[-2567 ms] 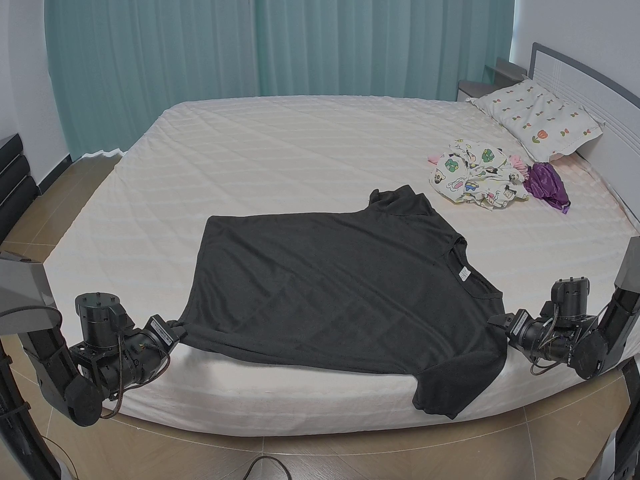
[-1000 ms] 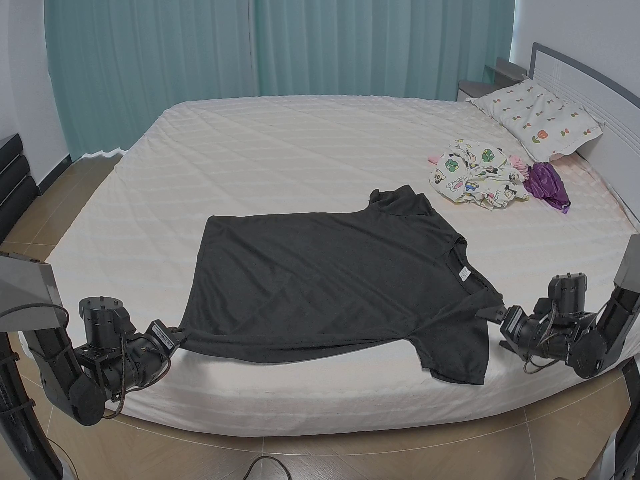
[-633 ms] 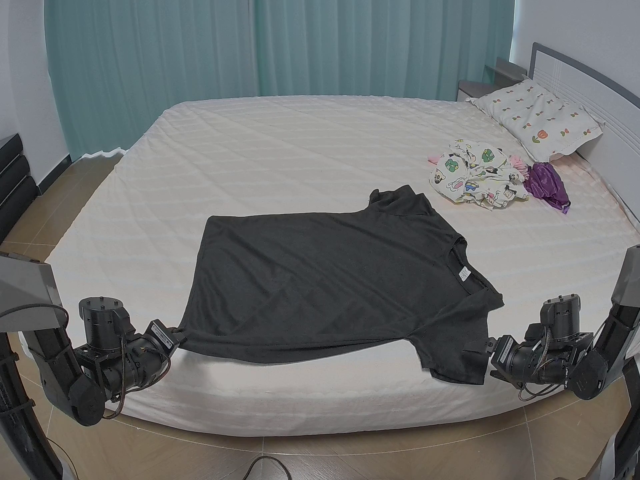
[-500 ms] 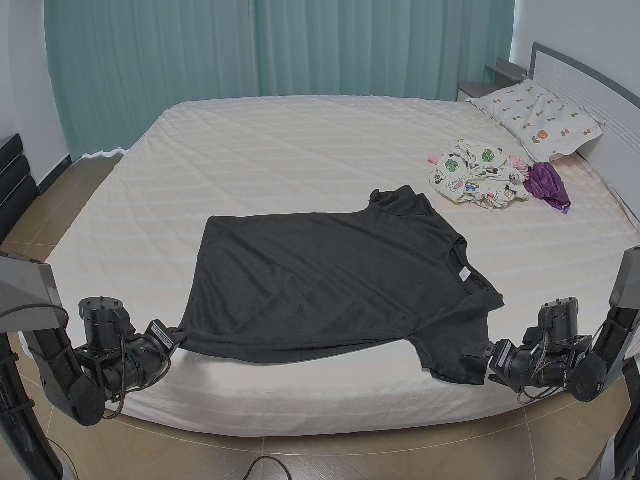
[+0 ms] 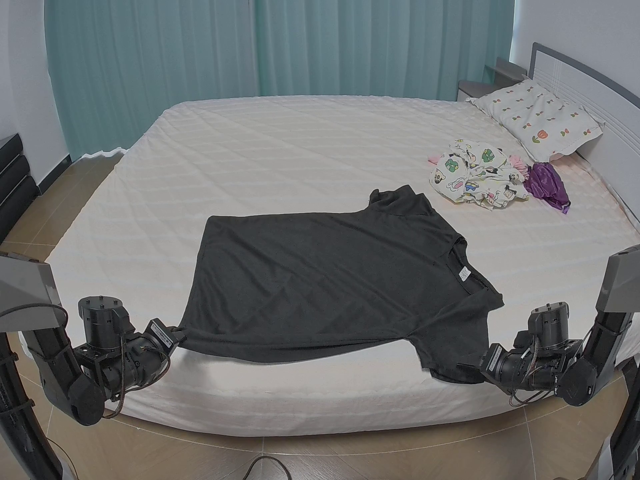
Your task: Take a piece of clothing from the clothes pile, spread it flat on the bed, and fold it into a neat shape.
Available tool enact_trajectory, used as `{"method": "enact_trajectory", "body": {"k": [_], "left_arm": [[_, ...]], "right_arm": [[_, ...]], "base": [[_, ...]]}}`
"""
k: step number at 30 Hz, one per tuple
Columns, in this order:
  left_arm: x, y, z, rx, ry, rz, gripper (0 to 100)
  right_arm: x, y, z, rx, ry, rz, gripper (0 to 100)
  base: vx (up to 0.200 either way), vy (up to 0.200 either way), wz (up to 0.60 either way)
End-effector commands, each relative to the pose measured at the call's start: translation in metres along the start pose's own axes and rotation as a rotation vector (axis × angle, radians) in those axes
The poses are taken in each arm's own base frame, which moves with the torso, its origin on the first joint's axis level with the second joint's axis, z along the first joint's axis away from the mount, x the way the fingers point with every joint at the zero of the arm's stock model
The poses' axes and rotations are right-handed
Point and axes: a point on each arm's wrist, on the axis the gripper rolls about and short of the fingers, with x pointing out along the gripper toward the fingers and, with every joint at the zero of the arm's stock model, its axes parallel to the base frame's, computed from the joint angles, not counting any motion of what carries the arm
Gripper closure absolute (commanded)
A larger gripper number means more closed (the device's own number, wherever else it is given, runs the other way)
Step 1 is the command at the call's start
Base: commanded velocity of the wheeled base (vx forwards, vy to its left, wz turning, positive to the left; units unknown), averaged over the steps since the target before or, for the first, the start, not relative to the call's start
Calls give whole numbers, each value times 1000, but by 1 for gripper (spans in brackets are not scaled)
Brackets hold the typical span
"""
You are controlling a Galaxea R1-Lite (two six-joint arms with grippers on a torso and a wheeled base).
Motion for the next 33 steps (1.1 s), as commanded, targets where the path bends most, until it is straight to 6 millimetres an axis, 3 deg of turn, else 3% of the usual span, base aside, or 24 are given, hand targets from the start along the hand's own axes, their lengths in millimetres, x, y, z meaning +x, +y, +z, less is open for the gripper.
{"method": "enact_trajectory", "body": {"k": [1,11,14,16,33], "left_arm": [[0,0,0,-1,-2,-1,100],[-2,1,0,-2,-3,4,100],[-7,-2,1,-4,-15,-7,100],[-14,-4,3,-6,-29,-17,100],[-26,0,8,-14,-55,-8,100]], "right_arm": [[1,-2,-3,-2,3,-8,100],[-17,-3,-5,3,-14,-7,100],[-29,-1,-6,-2,-30,7,100],[-48,2,-9,-9,-52,32,100],[-108,7,-28,-43,-112,102,100]], "base": [[0,0,0],[0,0,0],[0,0,0],[0,0,0],[0,0,0]]}}
